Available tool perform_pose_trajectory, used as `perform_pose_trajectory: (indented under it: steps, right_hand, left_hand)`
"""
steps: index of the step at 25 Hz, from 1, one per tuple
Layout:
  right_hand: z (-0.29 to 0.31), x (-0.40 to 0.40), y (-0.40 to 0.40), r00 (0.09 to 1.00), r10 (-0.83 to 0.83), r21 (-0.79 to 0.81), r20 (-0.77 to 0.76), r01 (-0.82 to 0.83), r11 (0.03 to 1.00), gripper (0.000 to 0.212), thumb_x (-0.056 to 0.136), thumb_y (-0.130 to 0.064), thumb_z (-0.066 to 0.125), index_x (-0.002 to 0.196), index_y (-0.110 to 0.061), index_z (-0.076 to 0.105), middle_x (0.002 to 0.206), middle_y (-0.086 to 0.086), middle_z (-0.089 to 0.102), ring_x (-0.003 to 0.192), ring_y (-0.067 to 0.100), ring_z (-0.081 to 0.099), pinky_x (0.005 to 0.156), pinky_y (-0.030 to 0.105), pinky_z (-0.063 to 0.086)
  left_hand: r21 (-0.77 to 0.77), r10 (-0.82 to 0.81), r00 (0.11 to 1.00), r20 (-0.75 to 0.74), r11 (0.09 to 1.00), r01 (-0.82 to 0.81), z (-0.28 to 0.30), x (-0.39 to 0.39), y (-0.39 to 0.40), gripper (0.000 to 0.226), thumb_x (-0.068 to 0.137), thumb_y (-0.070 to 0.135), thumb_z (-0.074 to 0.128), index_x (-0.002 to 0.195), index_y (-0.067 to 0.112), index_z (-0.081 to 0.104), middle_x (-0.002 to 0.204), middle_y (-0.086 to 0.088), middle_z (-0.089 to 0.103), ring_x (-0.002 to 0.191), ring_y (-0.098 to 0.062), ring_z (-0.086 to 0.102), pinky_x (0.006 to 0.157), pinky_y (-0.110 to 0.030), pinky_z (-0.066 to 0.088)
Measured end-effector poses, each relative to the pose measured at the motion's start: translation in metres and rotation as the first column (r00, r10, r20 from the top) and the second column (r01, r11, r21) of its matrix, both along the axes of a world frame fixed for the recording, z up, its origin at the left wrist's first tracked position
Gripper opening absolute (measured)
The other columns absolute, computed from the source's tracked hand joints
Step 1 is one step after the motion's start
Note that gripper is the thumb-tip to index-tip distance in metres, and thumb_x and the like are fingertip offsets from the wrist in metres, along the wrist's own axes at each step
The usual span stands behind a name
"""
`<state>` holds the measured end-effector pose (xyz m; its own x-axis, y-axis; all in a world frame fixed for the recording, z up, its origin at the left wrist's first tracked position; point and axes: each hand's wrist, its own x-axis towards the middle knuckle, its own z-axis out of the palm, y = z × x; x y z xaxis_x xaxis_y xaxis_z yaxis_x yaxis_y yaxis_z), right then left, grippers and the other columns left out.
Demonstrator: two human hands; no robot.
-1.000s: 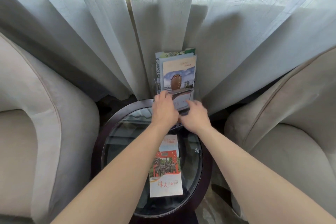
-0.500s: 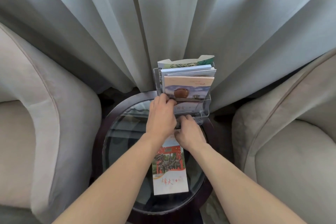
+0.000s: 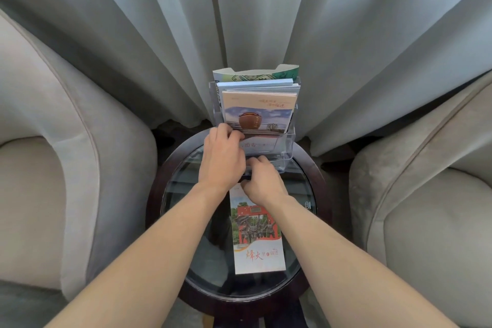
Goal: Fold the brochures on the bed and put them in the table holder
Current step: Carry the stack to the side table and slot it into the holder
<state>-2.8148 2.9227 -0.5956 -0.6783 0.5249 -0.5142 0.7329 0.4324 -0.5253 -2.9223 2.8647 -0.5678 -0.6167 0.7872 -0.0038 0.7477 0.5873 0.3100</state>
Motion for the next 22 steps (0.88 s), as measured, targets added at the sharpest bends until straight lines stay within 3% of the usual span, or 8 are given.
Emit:
perform_pose_trajectory:
  steps: [4, 8, 15, 19, 22]
  right_hand:
    - [-0.003, -0.003, -0.005, 1.000, 0.012, 0.010, -0.004, -0.012, 1.000, 0.039, 0.086, -0.016, 0.066, 0.123, -0.014, 0.056, 0.124, 0.009, 0.050, 0.111, 0.034, 0.057, 0.087, 0.042, 0.051]
    - [0.006, 0.007, -0.004, 0.999, 0.014, 0.077, -0.033, -0.012, 0.997, 0.053, 0.088, -0.017, 0.063, 0.138, -0.020, 0.047, 0.140, 0.005, 0.043, 0.116, 0.033, 0.056, 0.086, 0.044, 0.052]
    - [0.020, 0.060, 0.001, 0.990, -0.035, 0.269, -0.139, 0.072, 0.961, 0.047, 0.090, -0.017, 0.064, 0.136, -0.016, 0.052, 0.149, -0.001, 0.039, 0.127, 0.021, 0.052, 0.091, 0.042, 0.055]
    - [0.007, 0.083, -0.009, 0.979, -0.058, 0.326, -0.195, 0.121, 0.938, 0.041, 0.089, -0.019, 0.063, 0.129, -0.017, 0.055, 0.144, 0.001, 0.043, 0.123, 0.022, 0.052, 0.088, 0.044, 0.054]
    - [-0.018, 0.096, -0.027, 0.979, -0.176, 0.192, -0.103, 0.193, 0.962, 0.038, 0.092, -0.026, 0.059, 0.128, -0.019, 0.052, 0.129, 0.002, 0.051, 0.115, 0.024, 0.054, 0.088, 0.042, 0.051]
  left_hand:
    - [0.030, -0.002, 1.000, -0.017, 1.000, 0.002, -0.003, 0.001, -0.007, 0.021, 0.083, 0.010, 0.058, 0.103, 0.010, 0.065, 0.106, -0.009, 0.053, 0.099, -0.028, 0.047, 0.092, -0.041, 0.040]
    - [0.030, -0.037, 0.995, -0.090, 0.999, 0.040, -0.003, 0.007, -0.018, 0.023, 0.084, 0.015, 0.059, 0.107, 0.013, 0.063, 0.117, -0.009, 0.056, 0.118, -0.029, 0.047, 0.113, -0.046, 0.029]
    - [-0.036, 0.037, 0.999, -0.041, 0.999, -0.038, -0.002, 0.037, -0.049, 0.052, 0.086, 0.019, 0.059, 0.136, 0.016, 0.048, 0.154, -0.012, 0.034, 0.145, -0.029, 0.026, 0.119, -0.047, 0.020]
    - [-0.036, 0.221, 0.970, 0.105, 0.975, -0.219, -0.017, 0.066, -0.069, 0.062, 0.087, 0.018, 0.059, 0.145, 0.015, 0.037, 0.153, -0.010, 0.034, 0.143, -0.027, 0.028, 0.115, -0.045, 0.027]
    - [-0.145, 0.420, 0.835, 0.355, 0.907, -0.395, -0.039, 0.092, -0.085, 0.062, 0.091, 0.024, 0.059, 0.147, 0.013, 0.034, 0.146, -0.008, 0.041, 0.134, -0.026, 0.036, 0.108, -0.044, 0.035]
